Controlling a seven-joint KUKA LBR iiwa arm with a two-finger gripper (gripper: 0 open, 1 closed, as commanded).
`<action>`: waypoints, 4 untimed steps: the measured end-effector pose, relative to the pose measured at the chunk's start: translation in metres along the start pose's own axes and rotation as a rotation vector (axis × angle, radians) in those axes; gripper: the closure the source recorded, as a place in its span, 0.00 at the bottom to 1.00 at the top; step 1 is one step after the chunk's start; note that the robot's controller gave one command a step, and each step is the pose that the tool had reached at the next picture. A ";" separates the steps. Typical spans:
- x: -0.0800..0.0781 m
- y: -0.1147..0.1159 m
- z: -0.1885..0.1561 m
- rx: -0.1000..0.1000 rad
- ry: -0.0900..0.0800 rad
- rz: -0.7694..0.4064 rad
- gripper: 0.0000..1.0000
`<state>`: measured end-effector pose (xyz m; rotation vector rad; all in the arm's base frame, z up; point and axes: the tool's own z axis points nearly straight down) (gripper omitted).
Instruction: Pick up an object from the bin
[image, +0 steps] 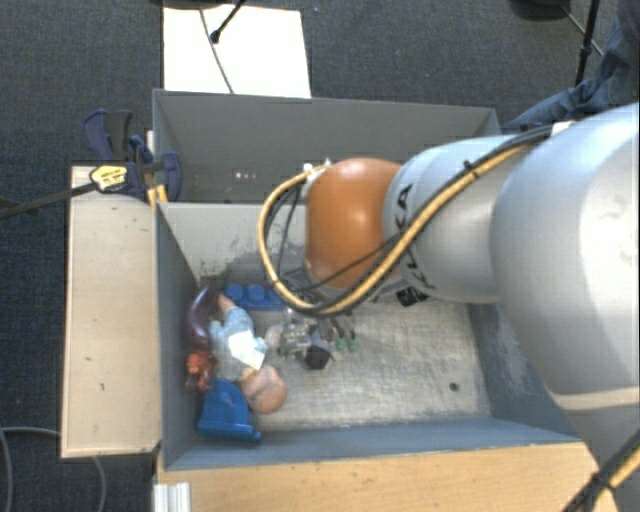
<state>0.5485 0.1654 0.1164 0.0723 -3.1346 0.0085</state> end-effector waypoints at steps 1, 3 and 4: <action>-0.011 -0.003 -0.034 -0.006 -0.013 0.031 1.00; -0.011 -0.012 -0.067 -0.007 -0.013 0.057 1.00; -0.010 -0.012 -0.101 -0.005 0.002 0.069 1.00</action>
Offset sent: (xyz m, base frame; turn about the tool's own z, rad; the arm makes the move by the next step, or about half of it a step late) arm -0.0018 -0.0118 0.0872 0.0564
